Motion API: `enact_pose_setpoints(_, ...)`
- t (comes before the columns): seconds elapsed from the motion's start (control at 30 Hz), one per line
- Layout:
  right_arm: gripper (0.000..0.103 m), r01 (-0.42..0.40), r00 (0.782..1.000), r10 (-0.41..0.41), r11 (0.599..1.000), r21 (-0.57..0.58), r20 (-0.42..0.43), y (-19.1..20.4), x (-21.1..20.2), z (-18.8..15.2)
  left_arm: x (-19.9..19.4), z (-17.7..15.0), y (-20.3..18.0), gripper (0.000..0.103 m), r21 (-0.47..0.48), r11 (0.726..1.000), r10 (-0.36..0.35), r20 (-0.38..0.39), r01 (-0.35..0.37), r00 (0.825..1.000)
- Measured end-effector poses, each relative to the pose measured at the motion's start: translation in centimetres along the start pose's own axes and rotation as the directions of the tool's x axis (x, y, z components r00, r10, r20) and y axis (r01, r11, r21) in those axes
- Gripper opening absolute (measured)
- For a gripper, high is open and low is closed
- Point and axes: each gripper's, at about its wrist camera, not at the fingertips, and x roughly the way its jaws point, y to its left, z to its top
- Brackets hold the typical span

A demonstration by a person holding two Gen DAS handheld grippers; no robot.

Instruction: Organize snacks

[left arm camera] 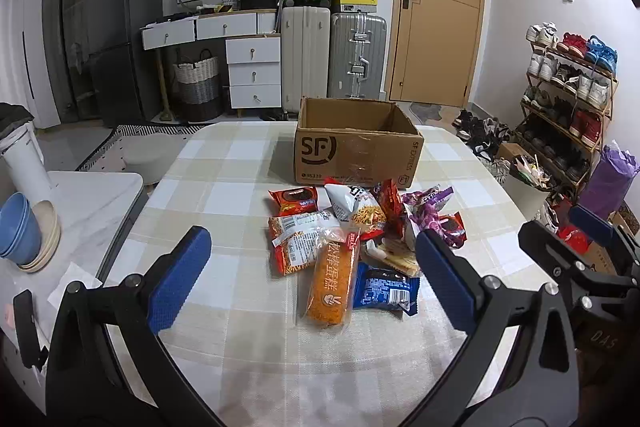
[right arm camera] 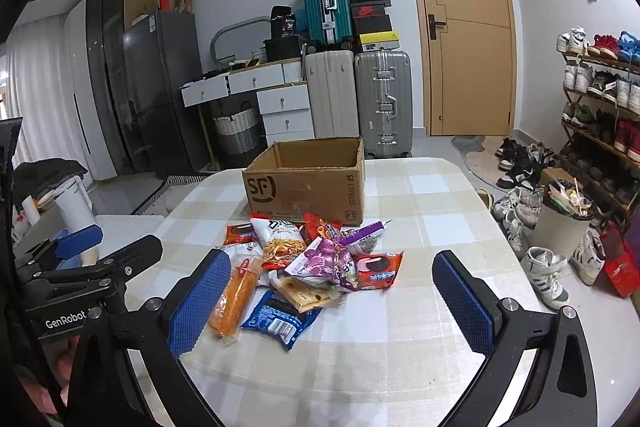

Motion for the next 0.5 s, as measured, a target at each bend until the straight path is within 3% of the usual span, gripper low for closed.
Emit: enact_pose_setpoints(0.5,0.103,-0.015,1.0,0.015,1.0,-0.003,-0.008,-0.05,0.43,-0.3,-0.03,-0.4,0.67,0.102,-0.012,1.0,0.016,-0.009,-0.016,1.0)
